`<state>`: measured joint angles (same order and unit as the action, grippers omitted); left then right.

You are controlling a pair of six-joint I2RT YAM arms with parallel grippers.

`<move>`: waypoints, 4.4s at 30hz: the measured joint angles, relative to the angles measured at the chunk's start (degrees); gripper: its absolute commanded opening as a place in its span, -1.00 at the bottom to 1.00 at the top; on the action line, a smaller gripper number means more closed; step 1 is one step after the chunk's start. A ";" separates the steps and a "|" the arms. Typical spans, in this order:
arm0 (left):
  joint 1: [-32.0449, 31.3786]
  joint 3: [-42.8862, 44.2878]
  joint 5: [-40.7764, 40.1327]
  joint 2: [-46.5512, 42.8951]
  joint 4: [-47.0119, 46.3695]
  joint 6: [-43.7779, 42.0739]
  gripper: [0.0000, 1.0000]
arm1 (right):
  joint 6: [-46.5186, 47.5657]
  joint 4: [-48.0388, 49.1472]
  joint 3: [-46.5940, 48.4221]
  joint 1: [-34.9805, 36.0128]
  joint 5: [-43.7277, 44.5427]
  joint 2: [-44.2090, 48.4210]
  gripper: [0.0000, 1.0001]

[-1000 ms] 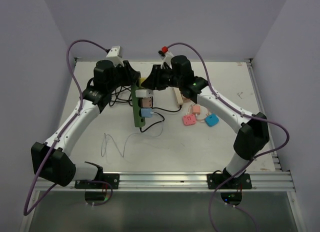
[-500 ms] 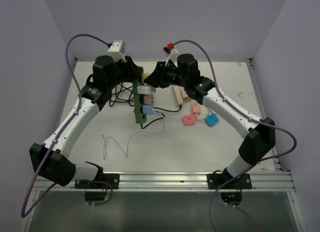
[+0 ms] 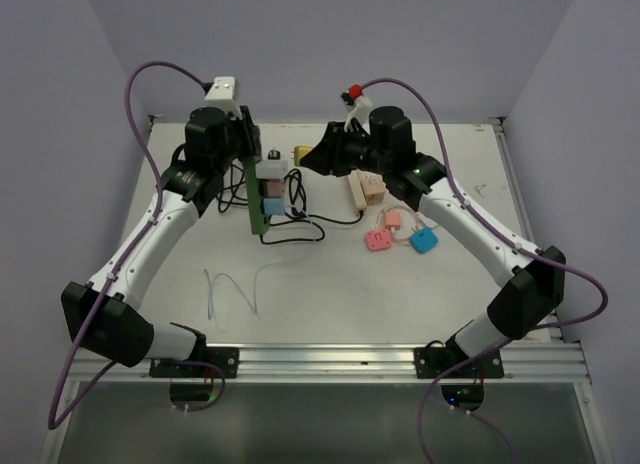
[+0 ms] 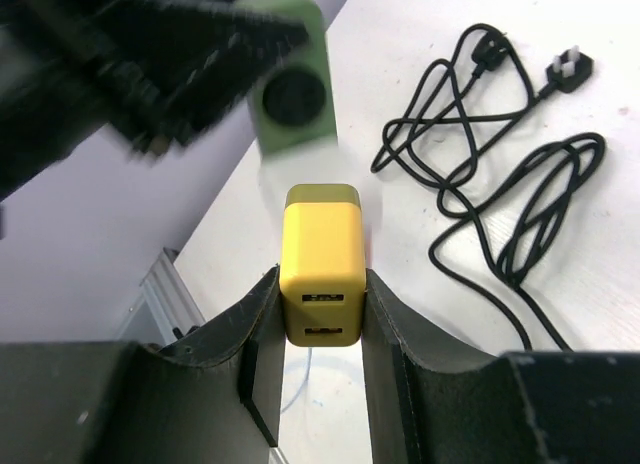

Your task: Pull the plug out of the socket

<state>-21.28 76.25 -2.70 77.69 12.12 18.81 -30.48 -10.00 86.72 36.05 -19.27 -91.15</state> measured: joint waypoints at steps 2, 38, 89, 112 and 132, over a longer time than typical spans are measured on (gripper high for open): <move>2.84 -0.20 -8.37 0.94 0.20 -3.85 -1.00 | 0.02 -2.69 -0.50 -1.27 -0.22 2.86 -1.00; 6.14 -9.22 -4.52 -2.64 0.92 -0.85 -1.00 | -12.28 9.42 -49.57 -27.36 -1.46 9.68 -1.00; 5.16 -13.49 11.32 -3.67 -2.89 0.09 -1.00 | 15.41 10.84 -10.80 4.68 -3.82 -5.73 0.97; 5.03 -15.23 11.85 -4.15 -4.37 0.09 -0.16 | 19.06 7.08 -7.69 5.97 -1.88 -9.86 -1.00; 4.59 -21.22 13.44 -5.27 -5.42 3.28 0.20 | 19.04 6.97 -7.69 6.27 -1.70 -9.84 -1.00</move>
<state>-16.69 55.02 10.74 72.42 6.70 22.09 -11.44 -3.03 79.02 42.33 -20.97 -100.99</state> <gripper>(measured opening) 0.650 0.590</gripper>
